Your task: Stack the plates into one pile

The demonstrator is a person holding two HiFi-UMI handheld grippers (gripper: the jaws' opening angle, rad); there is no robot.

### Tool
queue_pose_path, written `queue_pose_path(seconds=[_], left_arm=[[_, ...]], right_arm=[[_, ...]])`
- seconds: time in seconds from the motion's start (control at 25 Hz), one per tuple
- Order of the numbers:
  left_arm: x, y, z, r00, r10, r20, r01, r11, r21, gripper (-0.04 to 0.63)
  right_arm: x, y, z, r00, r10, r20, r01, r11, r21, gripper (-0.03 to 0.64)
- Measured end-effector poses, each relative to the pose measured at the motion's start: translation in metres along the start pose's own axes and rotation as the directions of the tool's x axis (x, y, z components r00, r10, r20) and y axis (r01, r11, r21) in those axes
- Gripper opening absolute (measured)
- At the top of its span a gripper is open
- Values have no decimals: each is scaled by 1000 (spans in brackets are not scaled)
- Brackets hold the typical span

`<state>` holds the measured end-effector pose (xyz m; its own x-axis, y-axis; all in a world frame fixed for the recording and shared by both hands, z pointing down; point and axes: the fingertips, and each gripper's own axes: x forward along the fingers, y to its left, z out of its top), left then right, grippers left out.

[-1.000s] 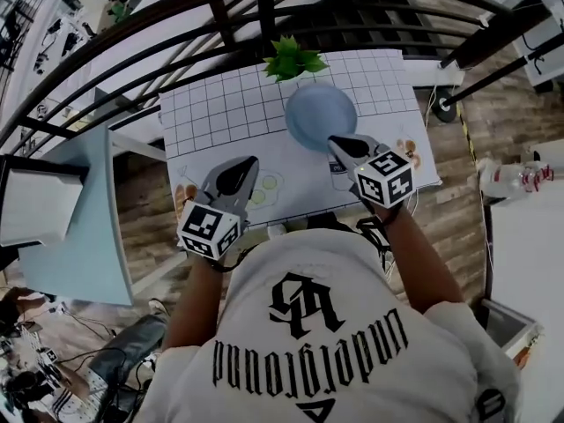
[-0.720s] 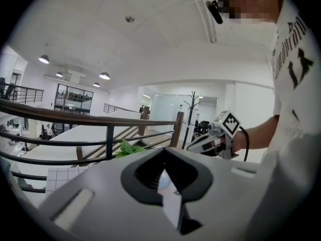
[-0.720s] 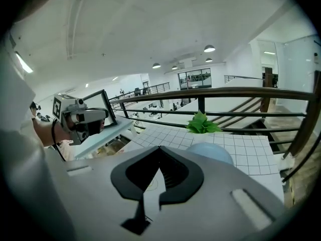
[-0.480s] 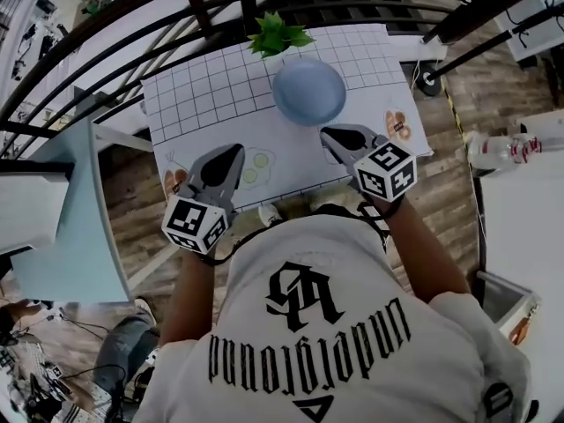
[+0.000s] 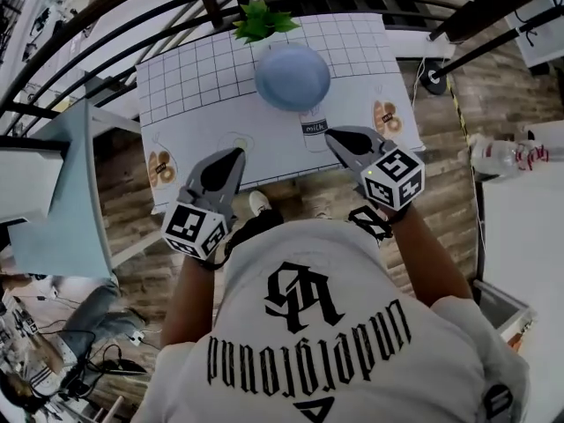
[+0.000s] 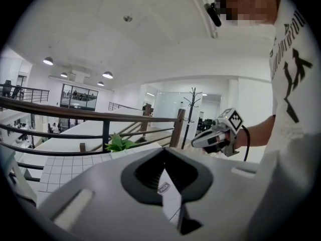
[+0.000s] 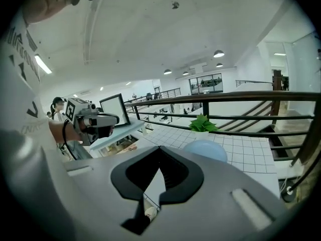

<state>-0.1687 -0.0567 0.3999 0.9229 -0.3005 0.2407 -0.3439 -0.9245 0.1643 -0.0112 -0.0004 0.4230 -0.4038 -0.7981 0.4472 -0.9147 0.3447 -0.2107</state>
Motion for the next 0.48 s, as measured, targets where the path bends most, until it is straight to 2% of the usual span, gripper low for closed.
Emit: queue_pose_path(seconds=[0.48], left_arm=[[1, -140, -3, 996, 84, 22, -84, 996, 10, 49]], right_arm=[[-139, -18, -63, 999, 24, 42, -23, 999, -36, 3]])
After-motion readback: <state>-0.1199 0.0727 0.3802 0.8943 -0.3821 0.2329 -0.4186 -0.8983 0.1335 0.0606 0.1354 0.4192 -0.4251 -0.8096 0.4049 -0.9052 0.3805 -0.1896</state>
